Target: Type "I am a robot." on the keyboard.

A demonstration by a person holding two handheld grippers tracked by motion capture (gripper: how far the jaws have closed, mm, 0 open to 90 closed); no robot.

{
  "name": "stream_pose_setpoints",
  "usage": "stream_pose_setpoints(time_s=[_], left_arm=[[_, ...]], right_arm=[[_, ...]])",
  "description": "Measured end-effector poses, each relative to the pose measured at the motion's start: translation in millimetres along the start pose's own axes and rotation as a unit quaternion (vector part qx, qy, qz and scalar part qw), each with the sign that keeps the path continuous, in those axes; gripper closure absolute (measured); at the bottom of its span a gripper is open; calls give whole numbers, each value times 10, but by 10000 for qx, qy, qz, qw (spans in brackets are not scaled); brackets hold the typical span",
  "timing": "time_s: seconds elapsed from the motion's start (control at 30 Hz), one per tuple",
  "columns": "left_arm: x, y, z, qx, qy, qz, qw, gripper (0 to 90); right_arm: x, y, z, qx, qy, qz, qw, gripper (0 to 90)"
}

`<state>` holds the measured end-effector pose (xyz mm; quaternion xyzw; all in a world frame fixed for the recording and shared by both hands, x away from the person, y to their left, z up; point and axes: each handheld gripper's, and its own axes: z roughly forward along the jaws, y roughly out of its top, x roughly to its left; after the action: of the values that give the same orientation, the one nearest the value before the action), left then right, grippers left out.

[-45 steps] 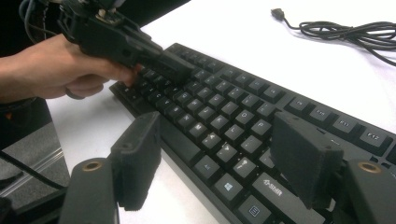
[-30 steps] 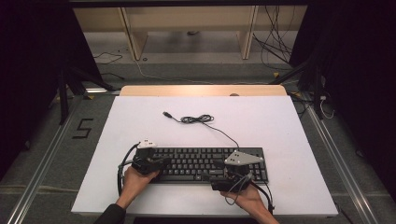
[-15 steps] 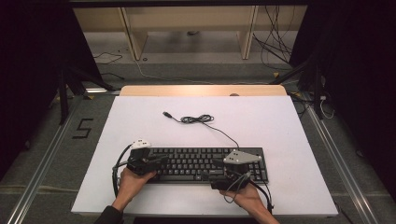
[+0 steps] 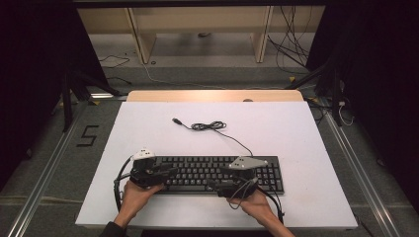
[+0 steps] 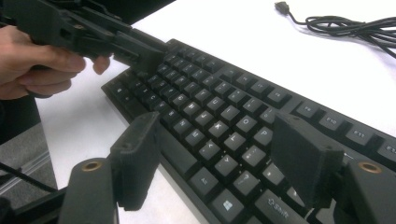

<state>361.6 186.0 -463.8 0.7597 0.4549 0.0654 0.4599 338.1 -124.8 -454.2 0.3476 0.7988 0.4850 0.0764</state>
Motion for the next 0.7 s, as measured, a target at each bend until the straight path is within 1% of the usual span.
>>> stream_pose_setpoints(time_s=[0.13,0.17,0.3,0.43,0.5,0.6,0.7], left_arm=[[-16,-17,-34,-20,-20,-48,10000,549],[-16,-22,-45,-61,-32,-47,10000,540],[-20,-42,-79,-90,-51,-58,9999,494],[-24,-62,-97,-122,-81,-56,9999,450],[-31,-70,-105,-138,-90,-59,9998,428],[-43,-80,-118,-192,-120,-56,9997,404],[-55,-86,-131,-220,-129,-46,9997,387]], right_arm=[[2,36,62,74,-12,-19,10000,358],[2,45,82,96,-22,-29,9999,364],[-2,88,162,179,-55,-38,9998,411],[-23,122,224,263,-130,-52,9996,500],[-42,135,251,310,-204,-42,9993,562],[-70,142,270,346,-237,-19,9991,654],[-93,149,293,405,-282,-8,9988,727]])
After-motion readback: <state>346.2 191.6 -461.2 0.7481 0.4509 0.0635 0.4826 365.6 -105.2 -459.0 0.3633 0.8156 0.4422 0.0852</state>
